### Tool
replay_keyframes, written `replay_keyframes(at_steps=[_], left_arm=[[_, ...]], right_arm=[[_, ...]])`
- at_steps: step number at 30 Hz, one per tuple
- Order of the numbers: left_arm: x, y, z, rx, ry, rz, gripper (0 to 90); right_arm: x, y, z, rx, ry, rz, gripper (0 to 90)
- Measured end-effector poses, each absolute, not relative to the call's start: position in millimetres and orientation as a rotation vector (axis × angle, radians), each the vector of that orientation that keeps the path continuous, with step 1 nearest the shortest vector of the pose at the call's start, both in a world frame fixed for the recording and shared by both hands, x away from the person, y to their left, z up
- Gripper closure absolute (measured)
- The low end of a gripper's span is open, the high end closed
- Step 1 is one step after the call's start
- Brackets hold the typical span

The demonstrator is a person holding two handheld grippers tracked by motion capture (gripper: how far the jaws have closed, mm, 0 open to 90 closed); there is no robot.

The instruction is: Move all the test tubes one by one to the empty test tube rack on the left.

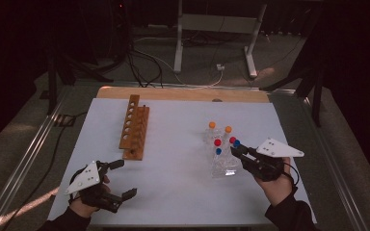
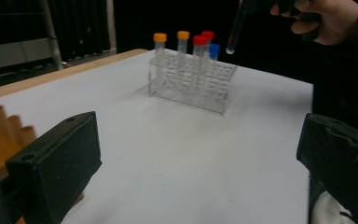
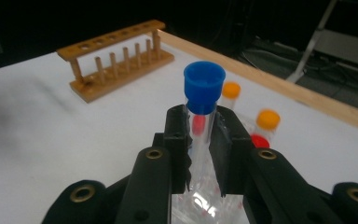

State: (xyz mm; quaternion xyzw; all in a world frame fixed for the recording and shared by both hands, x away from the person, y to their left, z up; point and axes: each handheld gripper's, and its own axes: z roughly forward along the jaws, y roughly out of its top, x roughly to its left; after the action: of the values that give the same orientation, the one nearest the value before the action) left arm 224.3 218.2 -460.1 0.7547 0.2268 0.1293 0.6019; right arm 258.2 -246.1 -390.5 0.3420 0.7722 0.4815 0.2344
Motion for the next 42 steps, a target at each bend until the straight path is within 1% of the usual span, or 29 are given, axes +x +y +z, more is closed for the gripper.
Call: replay_keyframes(at_steps=[3,8,11,13,18,20,37,38,42], left_arm=[[223,215,-446,1.723,0.493,0.275,0.6],[227,213,-434,1.720,0.504,0.254,0.6],[230,212,-429,1.717,0.516,0.227,0.6],[232,209,-425,1.729,0.525,0.231,0.6],[235,198,-416,1.752,0.484,0.210,0.6],[235,196,-414,1.756,0.480,0.220,0.6],[246,159,-400,1.780,0.413,0.178,0.7],[247,157,-399,1.779,0.406,0.175,2.3],[250,150,-400,1.778,0.395,0.162,4.2]], right_arm=[[255,-235,-379,0.883,2.143,1.341,77.1],[255,-220,-377,0.832,2.184,1.351,77.2],[256,-206,-381,0.794,2.230,1.357,77.2],[257,-203,-383,0.788,2.241,1.362,77.1],[259,-184,-392,0.739,2.300,1.377,77.1],[258,-178,-394,0.727,2.318,1.376,77.1],[254,-145,-410,0.637,2.421,1.417,77.1],[253,-143,-411,0.633,2.425,1.417,77.1],[252,-139,-412,0.615,2.437,1.418,77.1]])
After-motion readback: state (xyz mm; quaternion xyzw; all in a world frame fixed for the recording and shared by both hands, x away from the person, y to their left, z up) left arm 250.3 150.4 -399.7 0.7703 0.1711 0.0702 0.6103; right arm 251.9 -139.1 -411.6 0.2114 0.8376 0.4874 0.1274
